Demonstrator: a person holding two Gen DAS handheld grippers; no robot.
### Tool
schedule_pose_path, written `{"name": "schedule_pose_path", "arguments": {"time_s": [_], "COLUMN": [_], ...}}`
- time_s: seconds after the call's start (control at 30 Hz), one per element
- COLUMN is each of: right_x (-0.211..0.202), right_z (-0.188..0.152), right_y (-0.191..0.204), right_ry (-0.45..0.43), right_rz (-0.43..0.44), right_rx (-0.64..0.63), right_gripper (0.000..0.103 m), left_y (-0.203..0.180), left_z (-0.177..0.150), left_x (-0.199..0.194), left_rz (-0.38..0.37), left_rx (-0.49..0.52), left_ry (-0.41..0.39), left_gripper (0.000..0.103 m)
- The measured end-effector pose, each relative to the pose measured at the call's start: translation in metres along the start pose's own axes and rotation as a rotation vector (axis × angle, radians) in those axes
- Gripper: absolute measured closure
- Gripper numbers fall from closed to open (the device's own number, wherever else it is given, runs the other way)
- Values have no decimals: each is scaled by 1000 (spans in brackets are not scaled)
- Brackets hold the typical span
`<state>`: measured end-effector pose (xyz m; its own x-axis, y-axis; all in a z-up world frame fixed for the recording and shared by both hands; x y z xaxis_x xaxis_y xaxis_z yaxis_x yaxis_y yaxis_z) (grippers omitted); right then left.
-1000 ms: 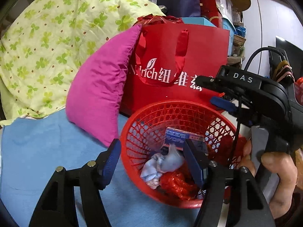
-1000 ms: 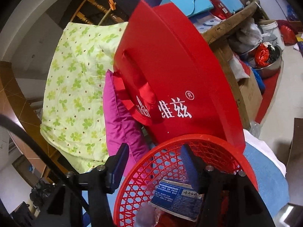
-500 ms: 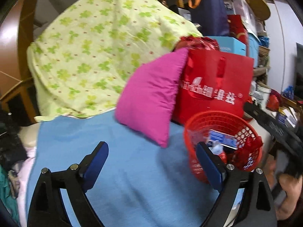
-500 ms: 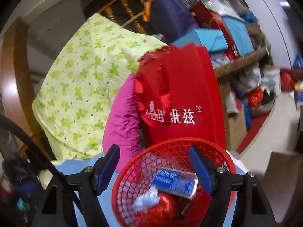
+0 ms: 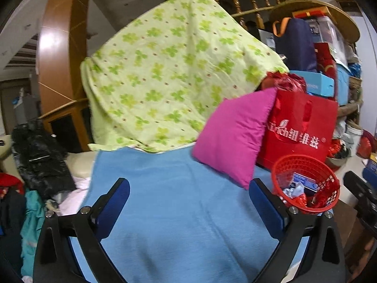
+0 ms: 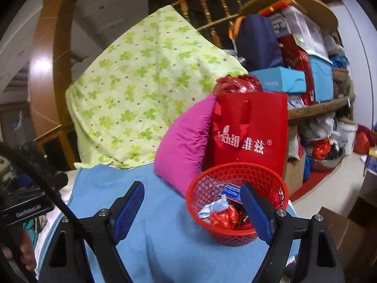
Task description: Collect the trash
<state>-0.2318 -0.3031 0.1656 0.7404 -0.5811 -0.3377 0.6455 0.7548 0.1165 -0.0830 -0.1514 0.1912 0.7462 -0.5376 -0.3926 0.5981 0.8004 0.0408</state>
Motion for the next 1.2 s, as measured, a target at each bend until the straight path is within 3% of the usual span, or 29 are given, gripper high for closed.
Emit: {"name": "schedule_pose_path", "arguments": {"time_s": [0.23, 0.43, 1.2], "right_x": [-47, -71, -92], "right_z": [14, 24, 30], "right_y": [17, 18, 22], "right_ry": [-41, -58, -64], "right_rz": [-7, -17, -40], "right_rx": [-53, -58, -75], "right_gripper": [14, 14, 14], "left_y": [20, 25, 25], "left_z": [1, 2, 6], "left_x": [-36, -61, -97], "left_rz": [73, 87, 81], "left_rx": [-24, -36, -32], "left_ry": [-26, -44, -75], "left_gripper": [1, 0, 0]}}
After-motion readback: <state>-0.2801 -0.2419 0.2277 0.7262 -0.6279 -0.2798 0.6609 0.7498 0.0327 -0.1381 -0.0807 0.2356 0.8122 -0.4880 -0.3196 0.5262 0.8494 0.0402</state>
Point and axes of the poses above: each gripper's, at about its wrist camera, not at the fingertips, and x roughly the way its jaws point, y to its left, z to its top, the point moved 7 cm from there along x, roughly the way its jaws point, and after that the axes turned 12 degrees about -z, right-handed, at the moved point
